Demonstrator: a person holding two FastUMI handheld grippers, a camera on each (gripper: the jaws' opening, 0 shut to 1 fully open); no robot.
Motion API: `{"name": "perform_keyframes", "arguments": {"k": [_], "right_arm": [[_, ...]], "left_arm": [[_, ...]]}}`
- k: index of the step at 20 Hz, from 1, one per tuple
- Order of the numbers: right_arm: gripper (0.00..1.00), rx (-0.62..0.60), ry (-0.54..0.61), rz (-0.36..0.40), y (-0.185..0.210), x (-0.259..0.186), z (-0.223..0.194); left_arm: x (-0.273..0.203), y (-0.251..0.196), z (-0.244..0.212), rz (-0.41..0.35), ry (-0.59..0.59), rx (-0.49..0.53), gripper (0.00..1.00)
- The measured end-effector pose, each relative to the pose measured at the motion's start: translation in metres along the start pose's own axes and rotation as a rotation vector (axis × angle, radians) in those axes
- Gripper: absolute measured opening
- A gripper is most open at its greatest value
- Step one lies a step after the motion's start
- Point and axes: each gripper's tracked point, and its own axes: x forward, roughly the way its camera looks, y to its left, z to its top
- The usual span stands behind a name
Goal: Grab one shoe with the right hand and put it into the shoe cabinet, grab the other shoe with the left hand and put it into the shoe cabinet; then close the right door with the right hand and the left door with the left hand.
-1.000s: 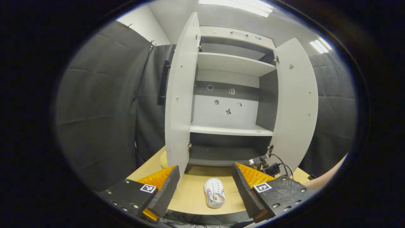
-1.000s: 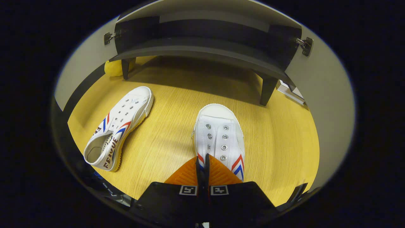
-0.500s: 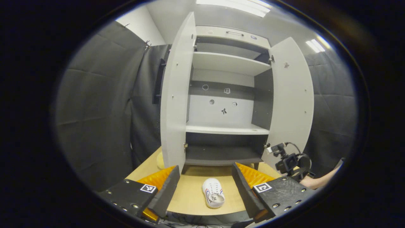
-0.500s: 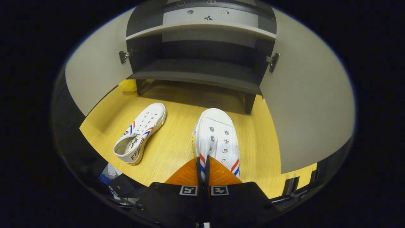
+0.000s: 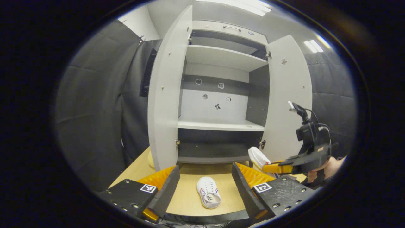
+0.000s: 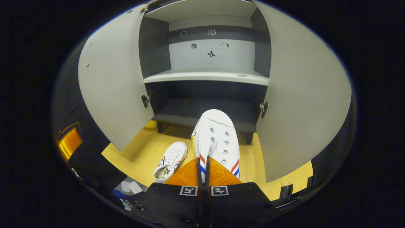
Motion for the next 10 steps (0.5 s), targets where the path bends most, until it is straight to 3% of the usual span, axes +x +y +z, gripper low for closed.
{"name": "perform_keyframes", "arguments": {"k": [4,10], "right_arm": [[0.01,0.014,-0.126,0.012,0.004,0.003,0.077],[0.01,0.025,-0.308,0.011,-0.01,0.041,0.192]], "left_arm": [[0.019,0.001,0.007,-0.013,-0.004,0.1,0.95],[0.058,0.01,0.021,-0.012,-0.001,0.088,0.95]]}}
